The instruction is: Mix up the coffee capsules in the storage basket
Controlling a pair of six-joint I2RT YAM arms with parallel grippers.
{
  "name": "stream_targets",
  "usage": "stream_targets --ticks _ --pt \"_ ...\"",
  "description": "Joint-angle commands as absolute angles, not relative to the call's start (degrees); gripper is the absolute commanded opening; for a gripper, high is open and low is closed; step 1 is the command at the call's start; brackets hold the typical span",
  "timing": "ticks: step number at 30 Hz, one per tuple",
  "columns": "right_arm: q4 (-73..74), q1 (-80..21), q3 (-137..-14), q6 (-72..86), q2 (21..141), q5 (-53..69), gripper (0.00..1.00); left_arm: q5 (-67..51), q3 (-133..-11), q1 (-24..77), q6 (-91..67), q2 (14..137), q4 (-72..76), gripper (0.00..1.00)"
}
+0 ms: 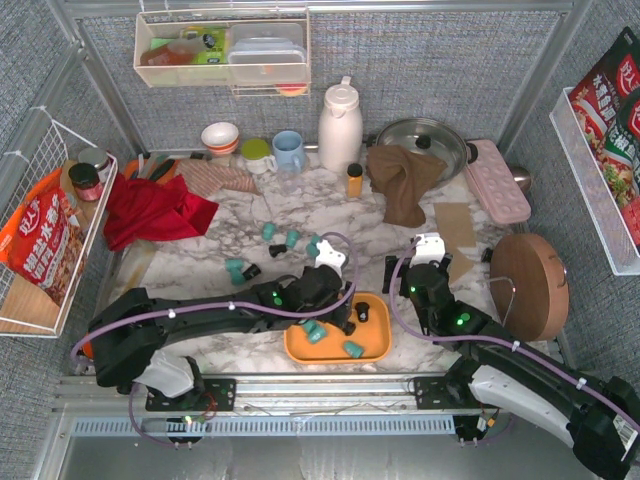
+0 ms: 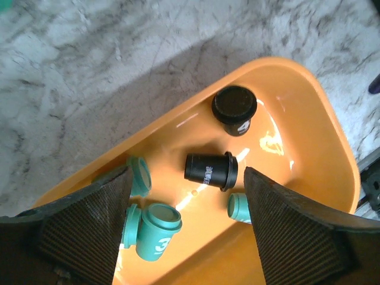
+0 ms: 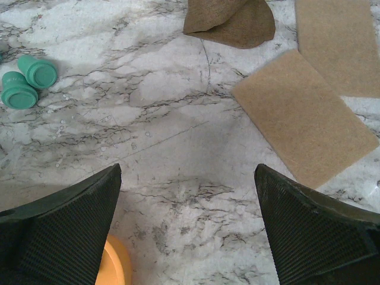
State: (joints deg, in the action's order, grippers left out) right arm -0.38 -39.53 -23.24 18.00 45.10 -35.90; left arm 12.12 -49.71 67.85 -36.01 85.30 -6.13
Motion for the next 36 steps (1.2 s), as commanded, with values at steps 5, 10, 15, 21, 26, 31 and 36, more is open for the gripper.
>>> stream_targets --ticks 5,10,15,21,26,31,36 --pt "-1.2 -39.6 -23.9 18.1 45.4 -36.8 0.99 24.3 -48.8 68.0 -37.4 77.3 -5.8 0.89" --pt "-1.1 -39.5 -24.1 18.1 45.8 -36.9 0.99 36.9 -45.3 68.0 -41.8 71.4 -8.6 0.94" --pt "-1.1 -39.5 -24.2 18.1 46.2 -36.8 0.99 48.1 -42.7 67.6 -50.5 66.1 -16.0 0.99" --pt "-1.1 -39.5 -24.5 18.1 47.2 -36.4 0.99 54.7 -38.9 65.0 -63.0 59.4 -26.4 0.99" --pt "-1.0 -39.5 -24.6 18.2 47.7 -36.3 0.99 56.5 -35.7 60.8 -81.0 53.8 -40.9 0.99" --pt "-1.2 -39.5 -24.7 18.3 48.3 -36.1 0.99 51.0 -30.0 54.4 -73.5 47.3 -33.9 0.99" --pt "-1.0 -39.5 -25.0 18.3 49.0 -35.9 0.99 40.8 -25.5 45.0 -63.9 46.0 -23.6 0.98"
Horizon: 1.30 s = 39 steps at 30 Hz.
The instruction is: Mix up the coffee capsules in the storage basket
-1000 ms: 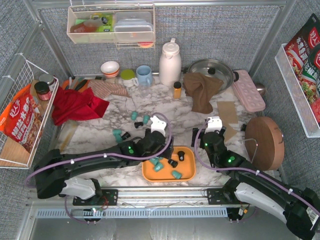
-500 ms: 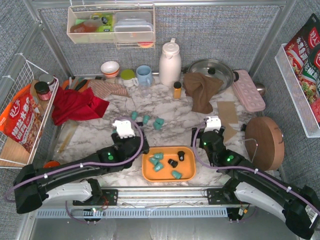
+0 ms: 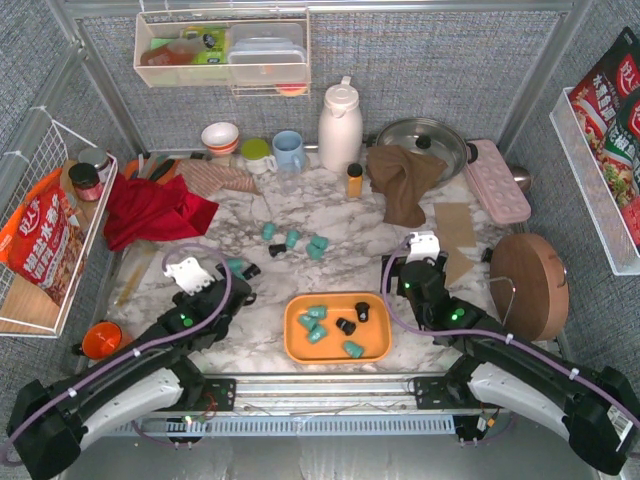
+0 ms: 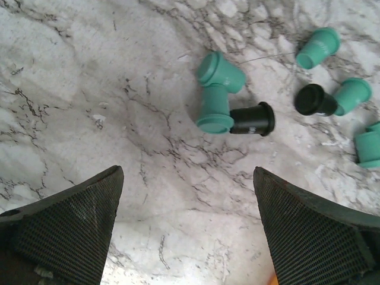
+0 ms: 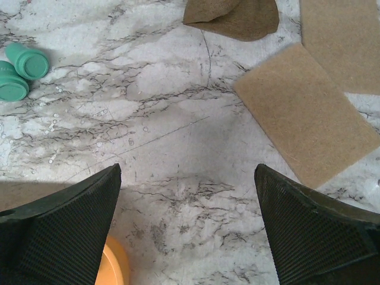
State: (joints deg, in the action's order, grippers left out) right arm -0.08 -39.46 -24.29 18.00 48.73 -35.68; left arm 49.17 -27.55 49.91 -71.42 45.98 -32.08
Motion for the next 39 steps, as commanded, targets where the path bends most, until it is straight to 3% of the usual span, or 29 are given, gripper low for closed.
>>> stream_targets --ticks 1,7,17,25,39 --pt "-1.0 -39.5 -25.0 18.3 49.0 -35.9 0.99 38.9 -25.1 43.3 -62.7 46.8 -22.4 0.97" --pt "-0.9 -39.5 -25.0 18.2 49.1 -36.0 0.99 29.5 -26.1 35.5 -55.1 53.5 -15.7 0.93" --pt "-0.4 -39.5 -25.3 18.2 49.3 -36.0 0.99 27.9 -30.6 27.9 -47.9 62.3 -13.0 0.88" --pt "-0.4 -39.5 -25.3 18.3 49.5 -35.9 0.99 29.9 -34.5 26.4 -40.8 67.0 -10.6 0.88" --pt "0.0 -39.5 -25.5 18.4 49.4 -35.8 0.99 23.1 -39.9 24.2 -37.1 81.2 -6.4 0.85"
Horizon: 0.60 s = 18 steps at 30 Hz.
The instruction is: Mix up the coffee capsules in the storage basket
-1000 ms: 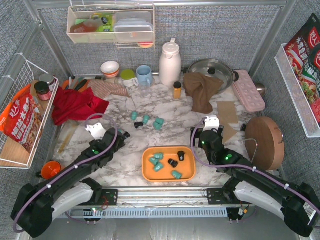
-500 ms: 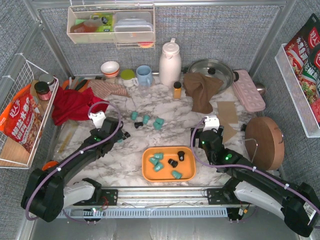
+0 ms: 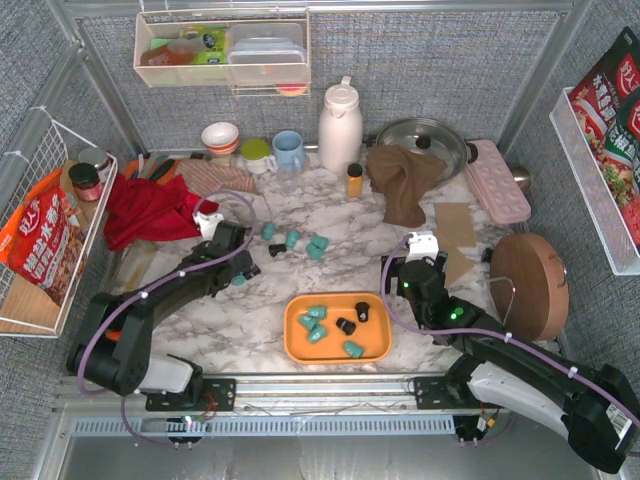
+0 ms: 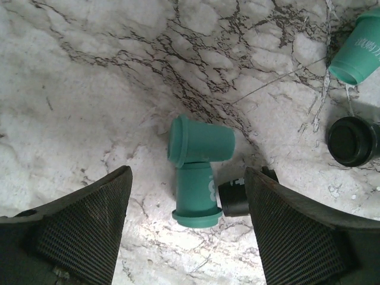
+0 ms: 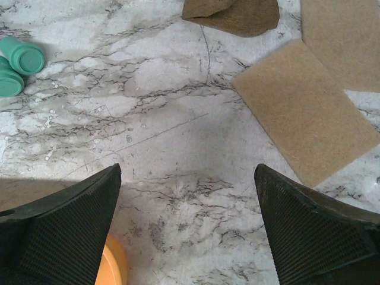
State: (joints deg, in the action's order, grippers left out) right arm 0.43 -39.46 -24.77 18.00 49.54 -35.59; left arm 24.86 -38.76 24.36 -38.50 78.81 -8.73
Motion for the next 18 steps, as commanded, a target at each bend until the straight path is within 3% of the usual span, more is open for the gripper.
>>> stream_targets --ticks 1,18 --pt "0.0 -39.5 -25.5 18.4 49.5 -35.8 0.99 23.2 -40.4 24.2 -36.9 82.0 -6.5 0.84" --pt "0.0 -39.5 -25.5 18.5 49.9 -35.6 0.99 23.7 -42.4 23.7 -35.5 87.8 -7.6 0.72"
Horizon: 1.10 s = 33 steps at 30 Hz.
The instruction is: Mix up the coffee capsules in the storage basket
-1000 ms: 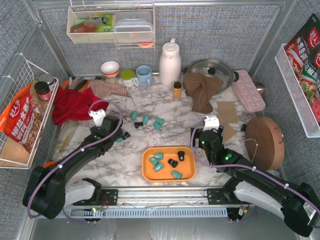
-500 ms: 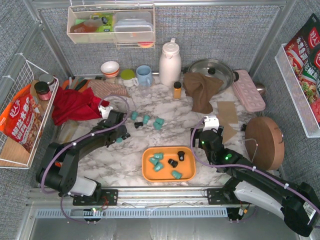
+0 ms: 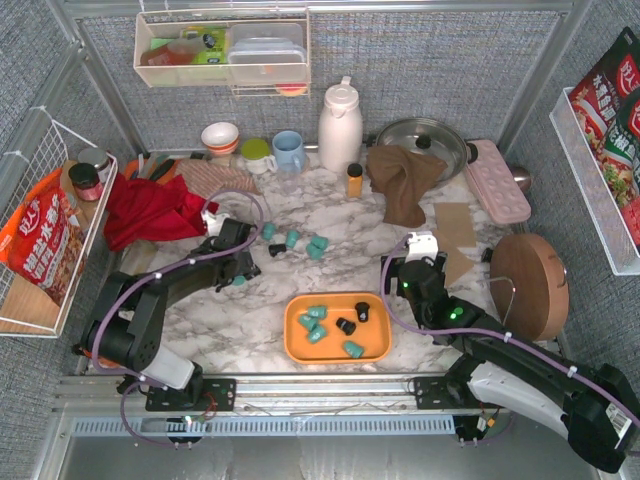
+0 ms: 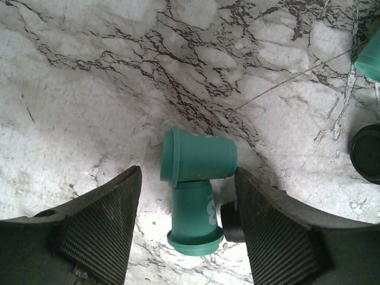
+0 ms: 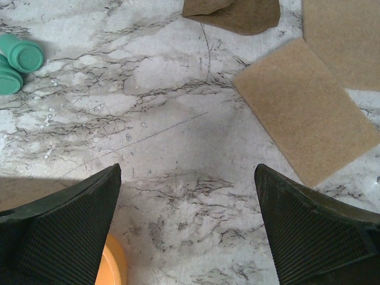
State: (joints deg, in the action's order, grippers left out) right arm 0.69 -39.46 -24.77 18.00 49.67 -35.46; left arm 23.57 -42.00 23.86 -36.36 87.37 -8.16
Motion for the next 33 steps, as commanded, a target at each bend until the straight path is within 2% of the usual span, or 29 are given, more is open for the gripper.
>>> stream_targets --ticks 1,21,26,33 --pt "0.0 -39.5 -25.6 18.5 49.9 -35.6 0.99 23.6 -42.6 23.7 -35.4 87.9 -7.5 0.72" --pt "0.0 -39.5 -25.7 18.5 49.9 -35.5 0.99 23.1 -46.9 23.3 -32.9 91.7 -9.7 0.50" --pt "0.0 -39.5 -25.6 18.5 50.0 -35.5 0.99 23.5 -47.5 23.2 -32.9 90.2 -11.3 0.49" --pt "0.0 -39.5 -25.7 18.5 50.5 -35.6 0.99 23.4 -50.4 23.4 -31.9 81.7 -15.3 0.48"
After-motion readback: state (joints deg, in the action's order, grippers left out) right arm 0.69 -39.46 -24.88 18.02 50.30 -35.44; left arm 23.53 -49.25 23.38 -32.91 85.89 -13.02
